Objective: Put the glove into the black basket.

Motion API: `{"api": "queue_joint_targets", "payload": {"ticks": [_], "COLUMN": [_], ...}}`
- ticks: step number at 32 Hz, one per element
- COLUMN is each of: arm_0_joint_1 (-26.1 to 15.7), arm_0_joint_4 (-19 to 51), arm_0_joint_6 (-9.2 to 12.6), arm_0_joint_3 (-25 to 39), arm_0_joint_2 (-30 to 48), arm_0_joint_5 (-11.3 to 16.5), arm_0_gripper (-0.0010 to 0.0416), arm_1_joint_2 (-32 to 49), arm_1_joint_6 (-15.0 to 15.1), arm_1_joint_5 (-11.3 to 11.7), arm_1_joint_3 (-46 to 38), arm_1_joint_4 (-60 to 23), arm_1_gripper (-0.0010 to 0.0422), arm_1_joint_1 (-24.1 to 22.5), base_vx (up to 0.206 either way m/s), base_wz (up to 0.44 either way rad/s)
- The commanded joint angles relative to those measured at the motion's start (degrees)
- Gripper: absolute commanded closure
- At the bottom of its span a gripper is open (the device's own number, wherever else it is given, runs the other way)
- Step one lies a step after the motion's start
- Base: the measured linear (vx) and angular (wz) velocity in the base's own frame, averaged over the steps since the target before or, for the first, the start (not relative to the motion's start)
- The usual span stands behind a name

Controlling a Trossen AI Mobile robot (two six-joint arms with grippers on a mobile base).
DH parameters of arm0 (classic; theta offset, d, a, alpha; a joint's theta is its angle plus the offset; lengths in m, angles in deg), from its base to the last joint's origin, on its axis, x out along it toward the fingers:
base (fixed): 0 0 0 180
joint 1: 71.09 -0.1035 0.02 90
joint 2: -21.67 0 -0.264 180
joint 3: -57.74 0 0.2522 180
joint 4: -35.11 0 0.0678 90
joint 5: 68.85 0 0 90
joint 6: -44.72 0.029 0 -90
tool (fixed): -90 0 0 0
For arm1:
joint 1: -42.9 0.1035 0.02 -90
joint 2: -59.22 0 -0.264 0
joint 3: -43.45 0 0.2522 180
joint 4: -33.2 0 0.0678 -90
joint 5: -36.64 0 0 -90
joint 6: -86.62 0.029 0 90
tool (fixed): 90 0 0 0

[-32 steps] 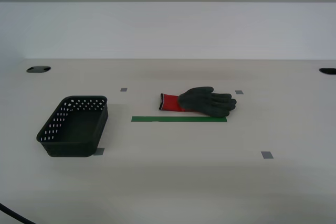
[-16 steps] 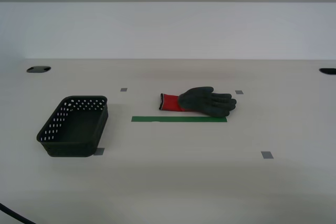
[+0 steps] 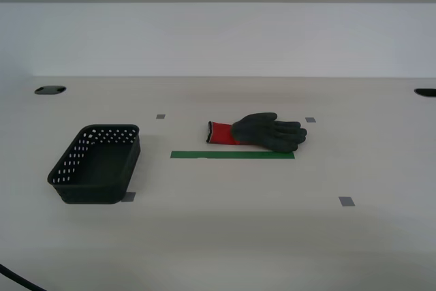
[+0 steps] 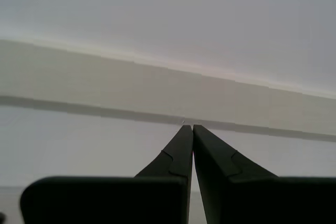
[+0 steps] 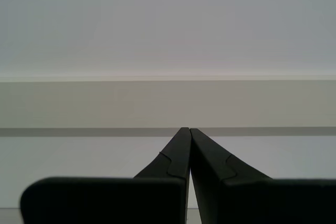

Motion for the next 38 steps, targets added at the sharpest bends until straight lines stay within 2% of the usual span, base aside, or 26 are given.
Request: {"api": "queue_joint_targets", "payload": {"ticks": [1,5,6,12,16,19,20,22,23,25,27,29,32,38], "arm_0_joint_1": [0.0,0.0,0.0,0.0,0.0,0.0,0.0,0.0,0.0,0.0,-0.1,-0.1,-0.1,-0.1], "arm_0_joint_4": [-0.2,-0.2,-0.2,-0.1,-0.1,-0.2,-0.1,-0.3,0.0,0.8,1.7,1.5,2.6,3.0], "arm_0_joint_6": [0.0,0.0,0.0,0.0,0.0,0.0,0.0,0.0,0.0,0.0,0.0,0.0,0.0,0.0], "arm_0_joint_3": [0.1,0.1,0.1,0.1,0.1,0.1,0.1,0.1,0.1,0.1,0.1,0.1,0.1,0.1], "arm_0_joint_2": [0.0,0.0,0.0,0.0,0.0,0.0,0.0,0.0,0.0,0.0,0.0,0.0,0.0,0.0], "arm_0_joint_5": [0.0,0.0,0.0,0.0,0.0,0.0,0.0,0.0,0.0,0.0,0.1,0.1,0.0,0.1], "arm_0_gripper": [0.0405,0.0405,0.0405,0.0405,0.0405,0.0405,0.0405,0.0405,0.0405,0.0405,0.0405,0.0405,0.0405,0.0405], "arm_1_joint_2": [0.0,0.9,1.3,6.7,16.5,24.5,30.9,35.5,37.7,43.8,49.4,52.3,61.7,70.7], "arm_1_joint_6": [-0.5,7.2,8.0,7.3,7.3,10.1,12.9,14.0,14.0,13.9,13.6,13.9,14.6,14.6], "arm_1_joint_5": [-1.1,-0.7,-0.7,-0.7,-0.8,-0.8,-0.9,-1.1,-1.7,-6.3,-8.5,-8.5,-8.5,-8.5], "arm_1_joint_3": [-3.2,-9.0,-10.0,-15.9,-23.2,-28.9,-33.2,-37.0,-38.6,-44.1,-49.5,-52.9,-62.5,-70.9], "arm_1_joint_4": [-13.4,-30.9,-32.6,-33.5,-39.2,-44.1,-45.7,-46.2,-46.2,-47.6,-50.0,-52.2,-55.8,-57.8], "arm_1_gripper": [0.0412,0.0412,0.0412,0.0412,0.0412,0.0412,0.0412,0.0412,0.0412,0.0412,0.0412,0.0412,0.0412,0.0412], "arm_1_joint_1": [-2.9,-8.3,-9.7,-16.5,-20.0,-22.2,-24.0,-25.5,-25.7,-26.8,-27.7,-28.7,-31.0,-33.7], "base_vx": [0.000,0.000,0.000,0.000,0.000,0.000,0.000,0.000,0.000,-0.006,0.005,0.000,0.000,0.000], "base_wz": [0.000,0.000,0.000,0.000,0.000,0.000,0.000,0.000,0.000,-0.017,-0.024,0.000,0.000,0.000]}}
